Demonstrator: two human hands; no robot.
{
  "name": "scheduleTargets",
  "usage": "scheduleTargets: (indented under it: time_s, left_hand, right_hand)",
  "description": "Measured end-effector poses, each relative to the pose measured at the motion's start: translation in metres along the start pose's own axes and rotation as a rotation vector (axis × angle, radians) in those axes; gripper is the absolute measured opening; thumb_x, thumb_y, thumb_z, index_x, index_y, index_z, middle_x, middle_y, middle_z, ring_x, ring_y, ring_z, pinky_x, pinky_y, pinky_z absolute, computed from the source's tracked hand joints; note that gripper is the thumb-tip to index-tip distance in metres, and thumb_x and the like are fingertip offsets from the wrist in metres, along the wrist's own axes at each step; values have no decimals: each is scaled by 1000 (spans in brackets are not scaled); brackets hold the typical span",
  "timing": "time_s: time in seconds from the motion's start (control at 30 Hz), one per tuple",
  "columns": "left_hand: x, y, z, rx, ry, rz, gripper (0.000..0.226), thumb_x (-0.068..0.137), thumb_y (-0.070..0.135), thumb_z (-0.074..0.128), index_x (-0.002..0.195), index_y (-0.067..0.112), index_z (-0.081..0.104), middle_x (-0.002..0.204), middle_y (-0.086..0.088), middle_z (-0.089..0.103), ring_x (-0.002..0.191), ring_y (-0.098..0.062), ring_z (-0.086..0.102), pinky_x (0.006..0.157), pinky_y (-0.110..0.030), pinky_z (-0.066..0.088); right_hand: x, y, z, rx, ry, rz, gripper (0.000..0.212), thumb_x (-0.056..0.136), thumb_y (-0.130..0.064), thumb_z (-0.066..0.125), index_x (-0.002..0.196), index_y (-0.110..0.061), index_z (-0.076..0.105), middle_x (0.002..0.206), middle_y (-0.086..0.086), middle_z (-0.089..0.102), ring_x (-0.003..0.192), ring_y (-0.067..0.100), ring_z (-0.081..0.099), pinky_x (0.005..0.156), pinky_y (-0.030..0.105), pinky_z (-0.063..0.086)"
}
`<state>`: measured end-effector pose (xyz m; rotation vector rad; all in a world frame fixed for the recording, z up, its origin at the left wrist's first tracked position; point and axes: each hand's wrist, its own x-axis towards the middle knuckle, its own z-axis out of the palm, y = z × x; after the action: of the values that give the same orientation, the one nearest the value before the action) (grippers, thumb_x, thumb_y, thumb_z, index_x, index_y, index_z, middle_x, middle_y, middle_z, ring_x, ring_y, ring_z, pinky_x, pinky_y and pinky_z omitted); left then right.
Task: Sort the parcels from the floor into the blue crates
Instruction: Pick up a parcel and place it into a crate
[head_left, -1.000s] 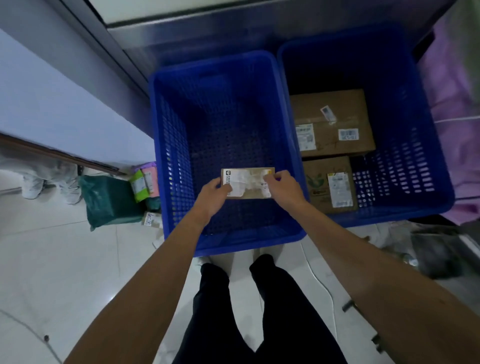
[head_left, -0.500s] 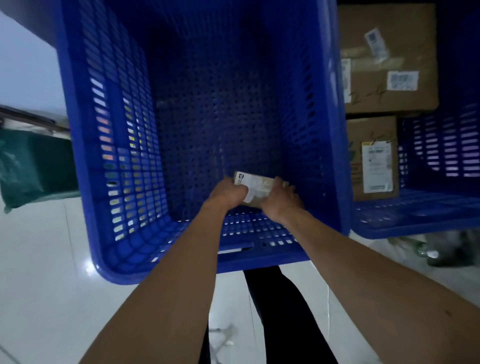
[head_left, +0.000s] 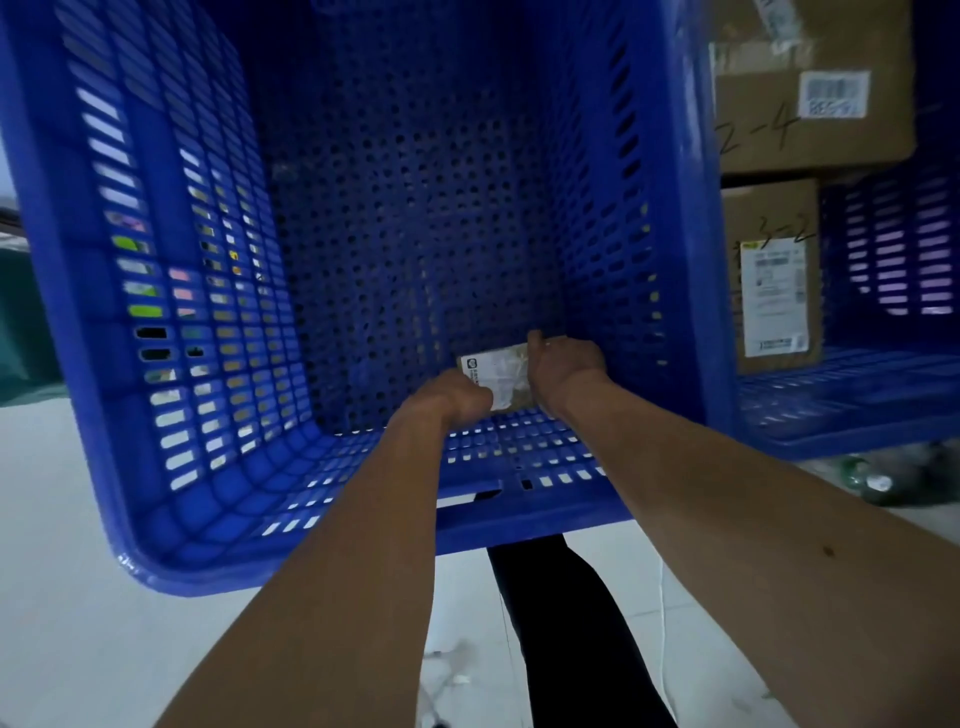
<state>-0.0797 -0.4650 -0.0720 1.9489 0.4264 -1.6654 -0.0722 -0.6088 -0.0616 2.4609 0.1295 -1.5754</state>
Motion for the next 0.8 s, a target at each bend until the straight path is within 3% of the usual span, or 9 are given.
scheduleTargets:
  time_s: [0.13,0.2,0.27,0.33,0.43,0.7,0.8]
  left_hand:
    - [-7,-1,-6,96,60,18,30,92,24,50,119,14,61,113,-6,63,95,-23,60,80,-35,50]
    - [-15,0,-12,153,108,26,28,94,29,52,116,13,59,108,-5,60,92,-22,58,79,-34,51]
    - [-29,1,-20,190,134,20,27,95,31,52,115,13,57,108,-7,59,92,-21,57,87,-35,52]
    - [-50,3,-28,218,155,45,40,95,30,50,131,15,54,124,-11,59,106,-25,57,92,-35,50]
    - [-94,9,-41,258,226,133,52,97,36,46,148,24,42,146,-7,49,123,-27,52,91,-31,45]
    - [-229,7,-61,200,366,167,50,96,31,46,146,26,45,145,-4,52,123,-29,54,101,-37,46]
    - [-284,0,-69,133,404,191,50,97,29,47,146,27,45,141,-6,54,115,-28,58,94,-38,50]
  right_hand:
    - [-9,4,-1,88,-63,-1,80,100,-14,49,158,-2,-4,161,20,23,136,35,43,102,45,43]
    - [-20,5,-4,133,-72,-2,80,101,-15,45,158,-3,-10,164,19,17,137,36,42,100,45,43]
    - [-35,4,-10,185,-32,-15,79,101,-20,46,158,-3,-6,157,21,32,128,36,51,88,43,45]
    - [-52,2,-15,282,34,-42,77,100,-27,52,158,-4,6,145,20,46,119,35,56,79,38,42]
    - [-87,-4,-25,414,112,-105,62,99,-30,52,149,-6,25,140,17,49,118,35,55,78,36,40]
    - [-205,-14,-65,580,169,-160,52,100,-40,49,138,-6,36,132,18,53,115,37,56,78,37,41]
    - [-250,-25,-77,555,178,-179,55,100,-41,46,140,-4,35,132,19,54,113,37,57,77,39,42]
